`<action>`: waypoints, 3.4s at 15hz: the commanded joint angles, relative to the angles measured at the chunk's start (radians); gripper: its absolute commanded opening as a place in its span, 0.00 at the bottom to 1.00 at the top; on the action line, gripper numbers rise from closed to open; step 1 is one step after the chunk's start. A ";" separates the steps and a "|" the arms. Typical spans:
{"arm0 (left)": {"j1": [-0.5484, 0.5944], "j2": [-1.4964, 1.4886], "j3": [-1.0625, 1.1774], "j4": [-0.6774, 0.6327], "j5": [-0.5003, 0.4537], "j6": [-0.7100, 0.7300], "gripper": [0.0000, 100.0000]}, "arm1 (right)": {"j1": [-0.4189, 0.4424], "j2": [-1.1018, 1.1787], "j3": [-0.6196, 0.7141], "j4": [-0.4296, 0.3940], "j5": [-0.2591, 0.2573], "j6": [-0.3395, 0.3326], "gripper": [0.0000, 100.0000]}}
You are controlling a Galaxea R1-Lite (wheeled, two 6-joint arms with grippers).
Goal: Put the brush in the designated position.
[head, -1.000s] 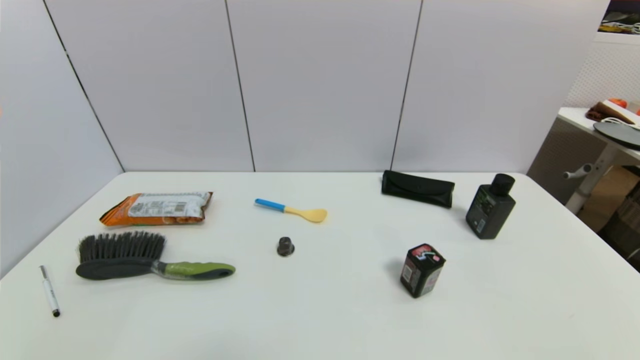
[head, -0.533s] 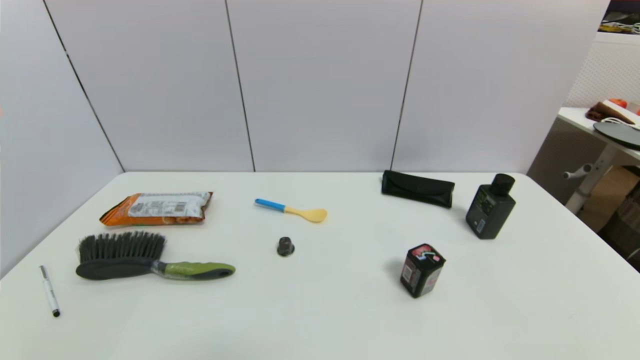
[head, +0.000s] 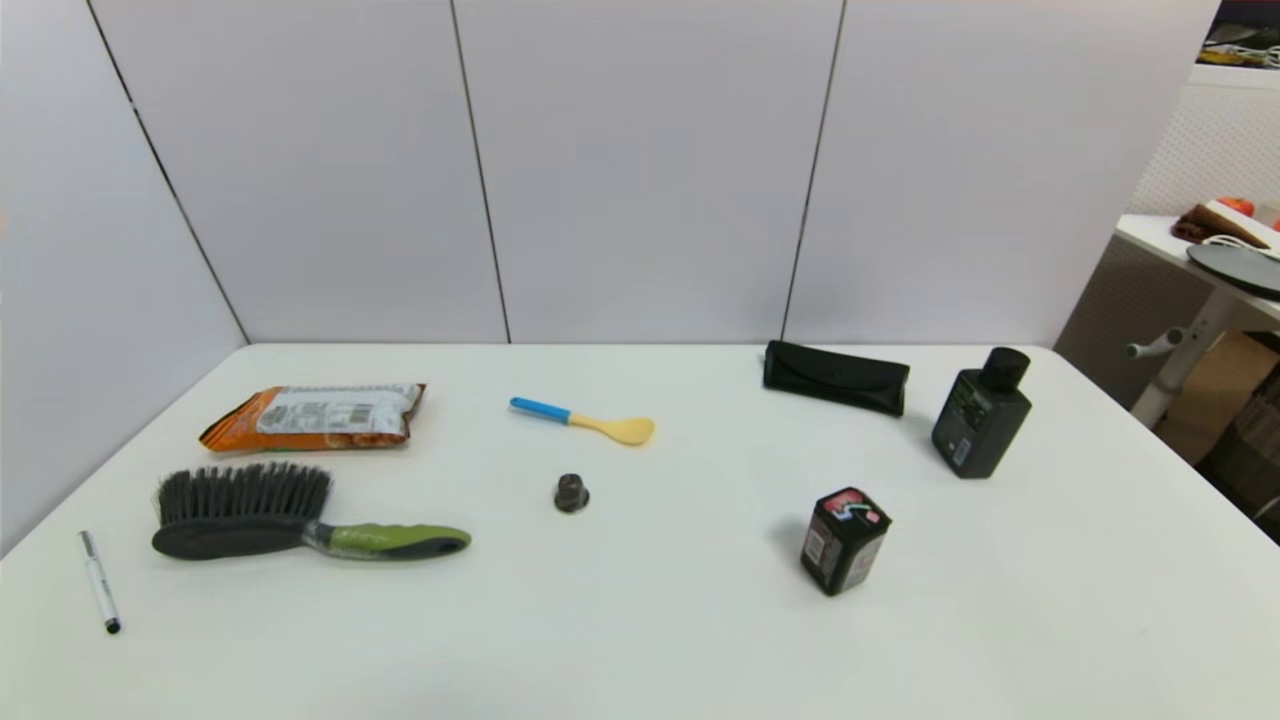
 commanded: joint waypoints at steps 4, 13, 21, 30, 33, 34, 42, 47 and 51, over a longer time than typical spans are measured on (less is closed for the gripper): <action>-0.046 1.099 -1.680 1.062 0.109 0.425 1.00 | 0.001 0.001 0.002 0.000 0.001 -0.001 1.00; -0.050 1.467 -1.523 0.996 -0.096 0.977 1.00 | 0.001 0.001 0.002 0.001 0.001 -0.001 1.00; 0.022 1.679 -1.342 1.193 -0.180 1.738 1.00 | 0.001 0.001 0.002 0.000 0.001 -0.001 1.00; 0.019 1.696 -1.092 1.003 -0.178 1.580 1.00 | 0.001 0.001 0.002 0.000 0.001 -0.001 1.00; 0.016 1.722 -1.092 0.929 -0.180 1.511 1.00 | 0.001 0.001 0.002 0.000 0.001 -0.001 1.00; 0.014 1.731 -1.094 0.918 -0.184 1.485 1.00 | 0.001 0.001 0.002 0.000 0.001 -0.001 1.00; -0.010 1.809 -1.110 0.875 -0.186 1.468 1.00 | 0.001 0.001 0.002 0.000 0.001 -0.001 1.00; -0.010 1.842 -1.133 0.860 -0.188 1.465 1.00 | 0.001 0.001 0.002 0.000 0.001 -0.001 1.00; -0.010 1.843 -1.130 0.861 -0.184 1.465 1.00 | 0.001 0.001 0.002 0.000 0.001 -0.001 1.00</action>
